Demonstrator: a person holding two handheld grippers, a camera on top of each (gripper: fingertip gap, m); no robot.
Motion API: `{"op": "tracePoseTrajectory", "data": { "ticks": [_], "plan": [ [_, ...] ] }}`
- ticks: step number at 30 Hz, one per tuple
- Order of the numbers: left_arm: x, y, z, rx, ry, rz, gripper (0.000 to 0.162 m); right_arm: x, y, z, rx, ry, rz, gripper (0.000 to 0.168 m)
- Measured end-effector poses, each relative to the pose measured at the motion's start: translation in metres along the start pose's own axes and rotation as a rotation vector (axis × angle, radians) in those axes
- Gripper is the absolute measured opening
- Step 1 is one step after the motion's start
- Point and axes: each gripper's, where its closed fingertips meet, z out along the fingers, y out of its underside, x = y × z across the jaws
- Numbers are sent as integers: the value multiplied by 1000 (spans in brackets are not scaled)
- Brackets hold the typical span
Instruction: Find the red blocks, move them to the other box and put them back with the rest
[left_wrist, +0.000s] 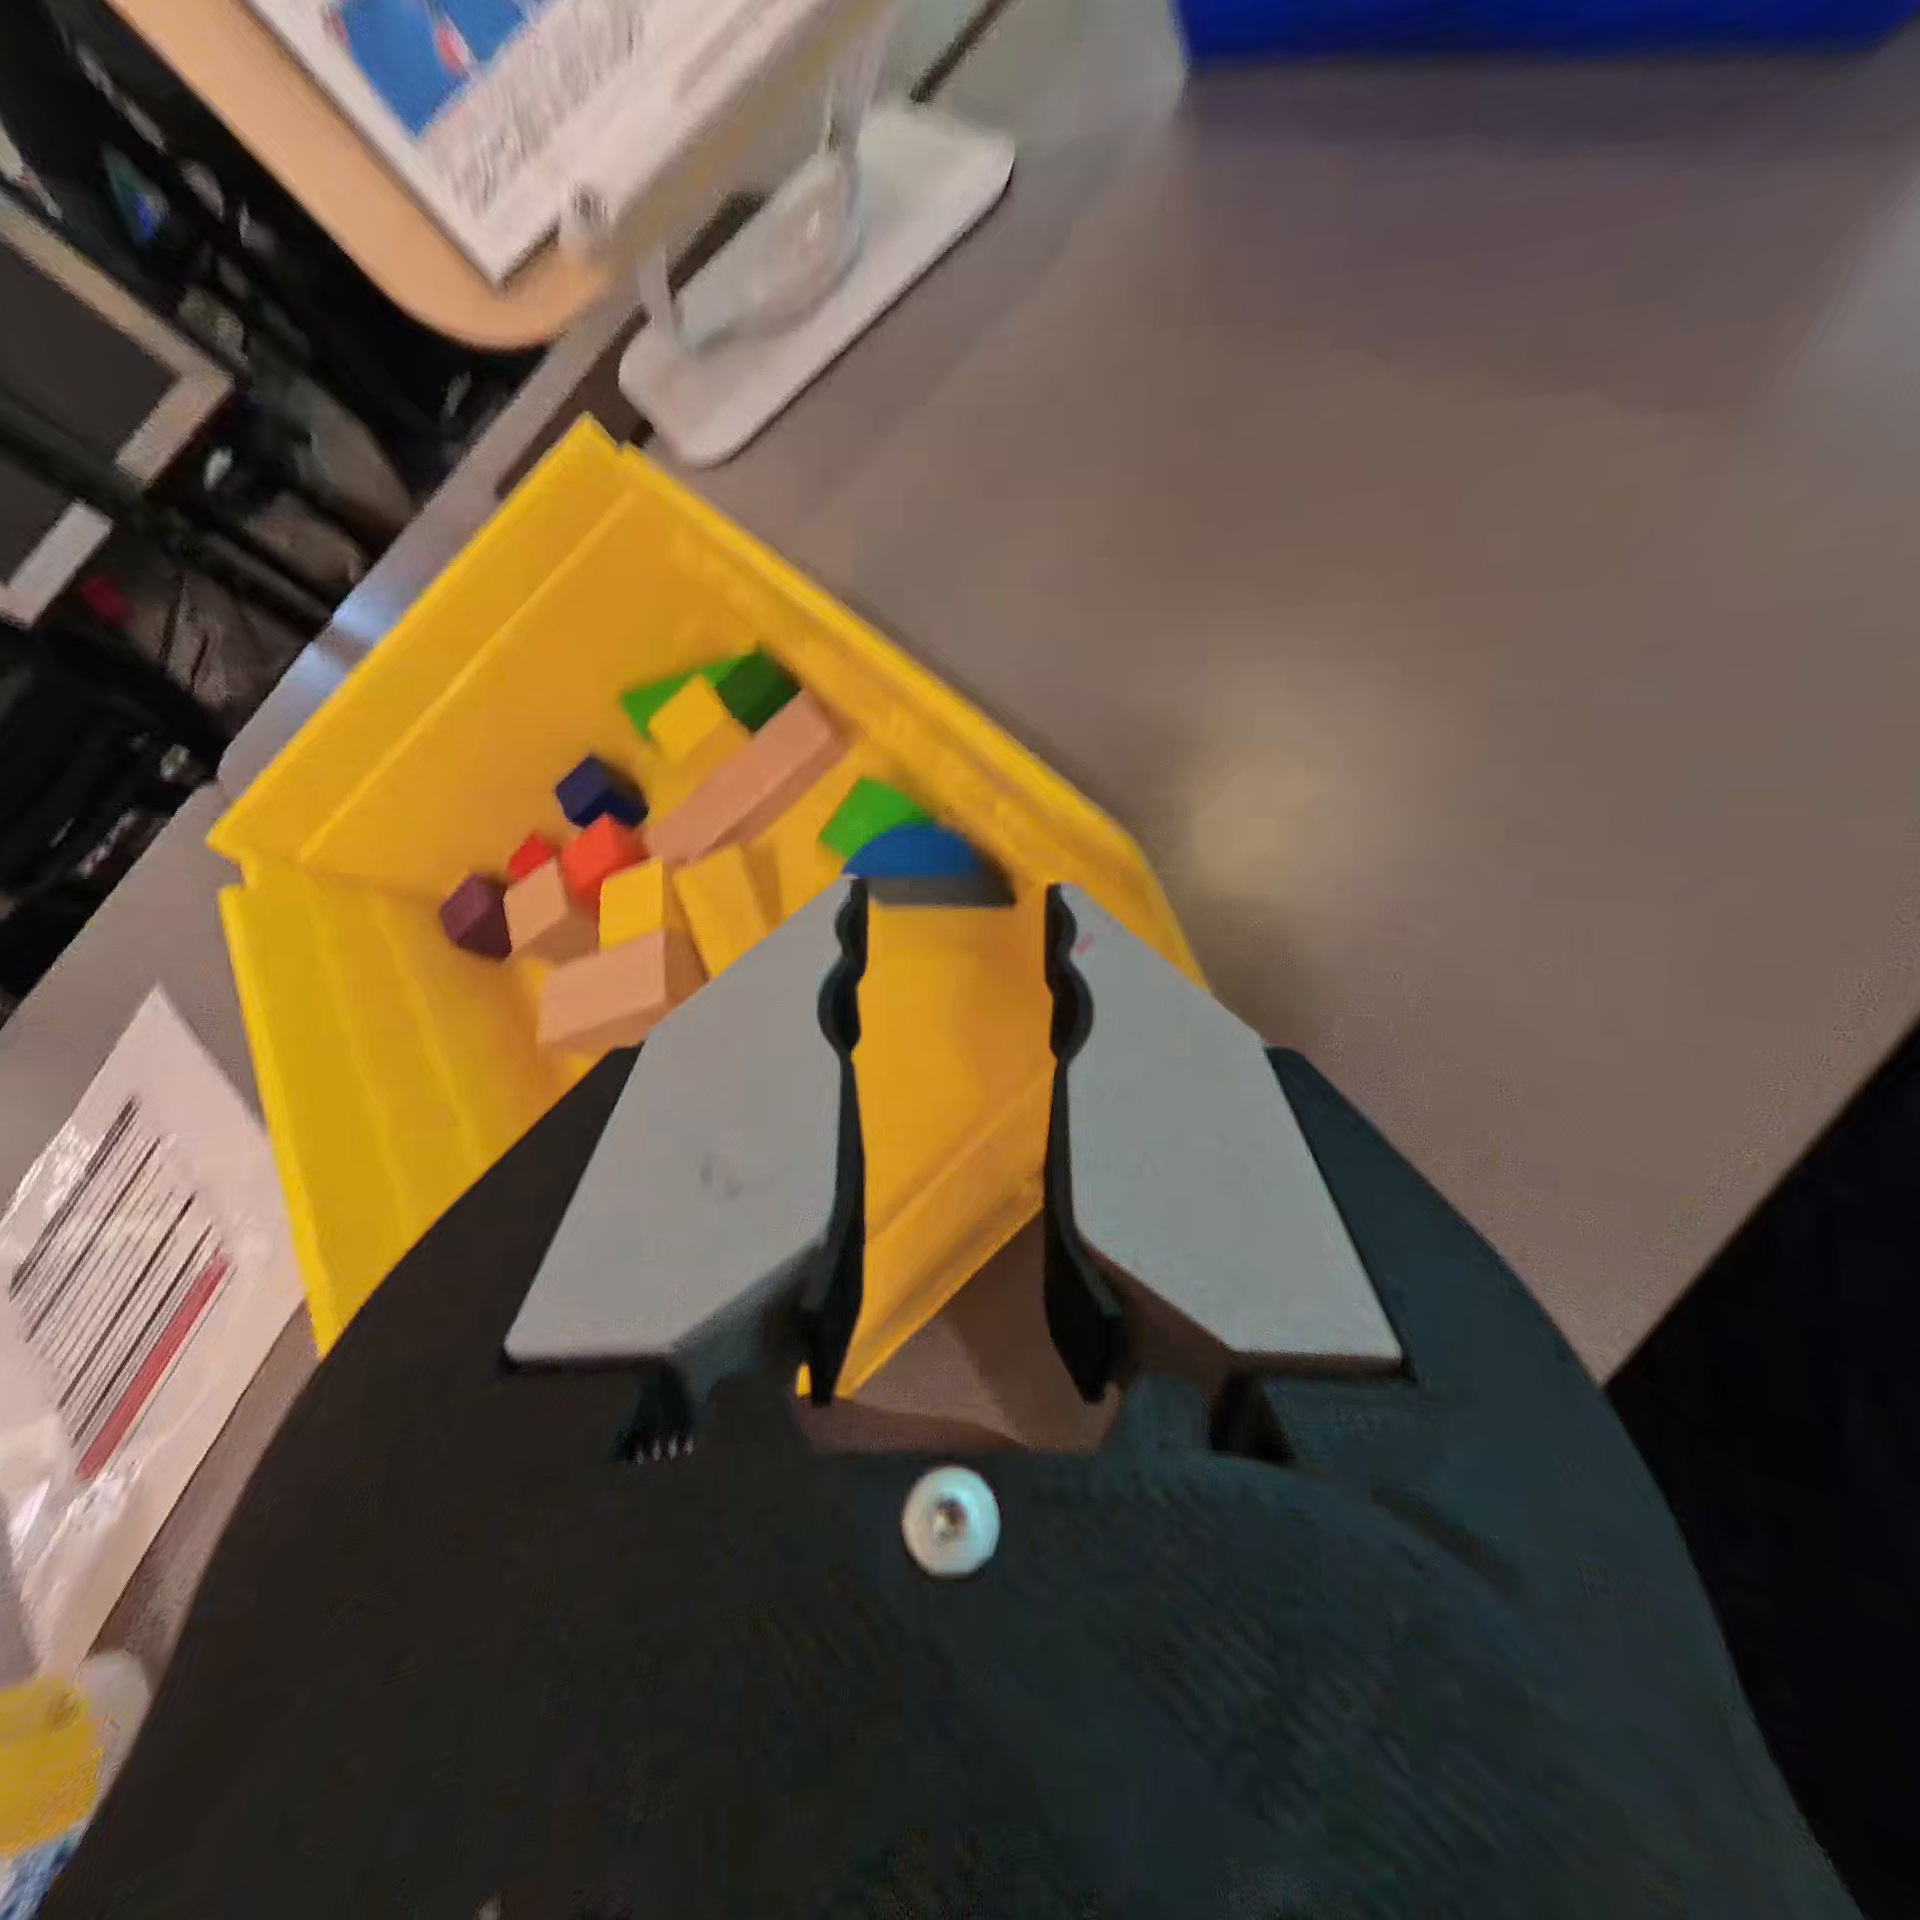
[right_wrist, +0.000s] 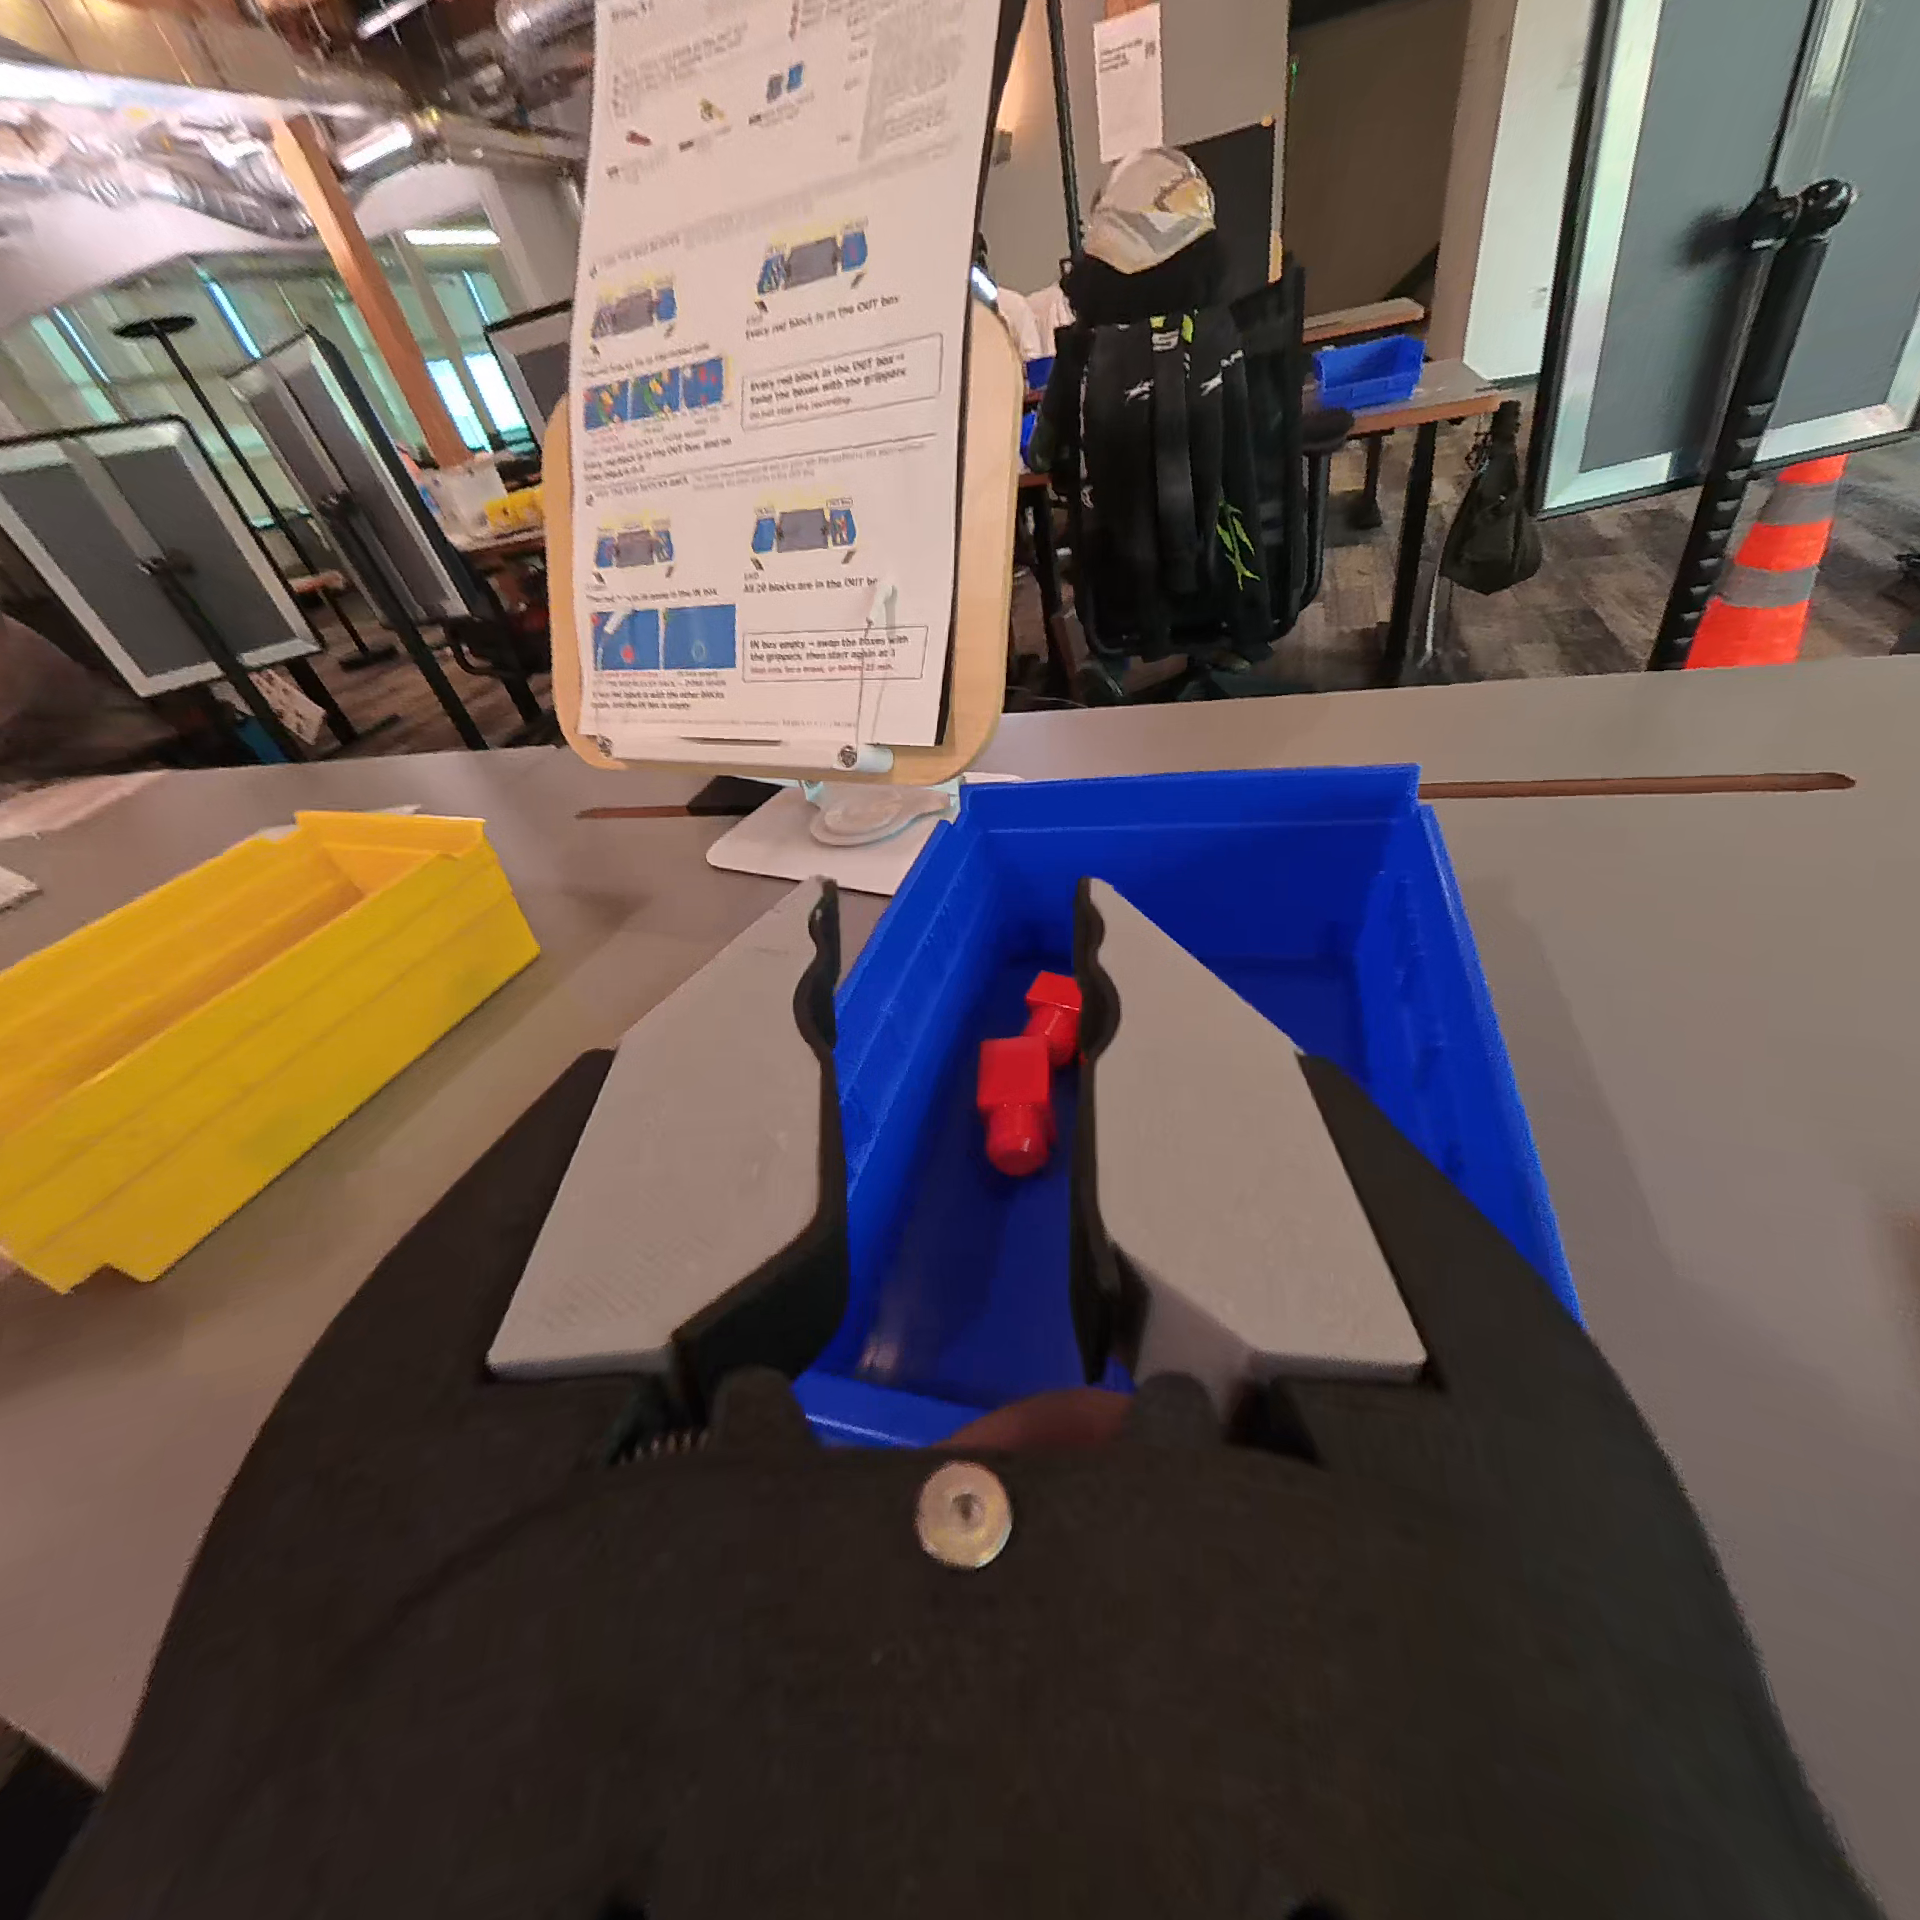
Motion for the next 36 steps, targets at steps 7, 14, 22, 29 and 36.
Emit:
{"op": "tracePoseTrajectory", "data": {
  "ticks": [7, 14, 22, 29, 36],
  "plan": [
    [14, 7, 47, -52, 20, -16, 0, -18, 3, 6, -27, -14, -60, 43],
    [39, -26, 45, 87, 98, -15, 11, -36, 11, 16, -63, -41, -103, 42],
    [-3, -7, 32, 50, 1, -79, 30, -43, 10, 16, -57, -57, -113, 41],
    [-35, 12, 30, 71, -50, -194, 47, -41, -1, 13, 9, -32, -112, 36],
    [-53, 19, 34, 45, -116, -237, 60, -51, 6, 20, -23, -34, -154, 36]
  ]
}}
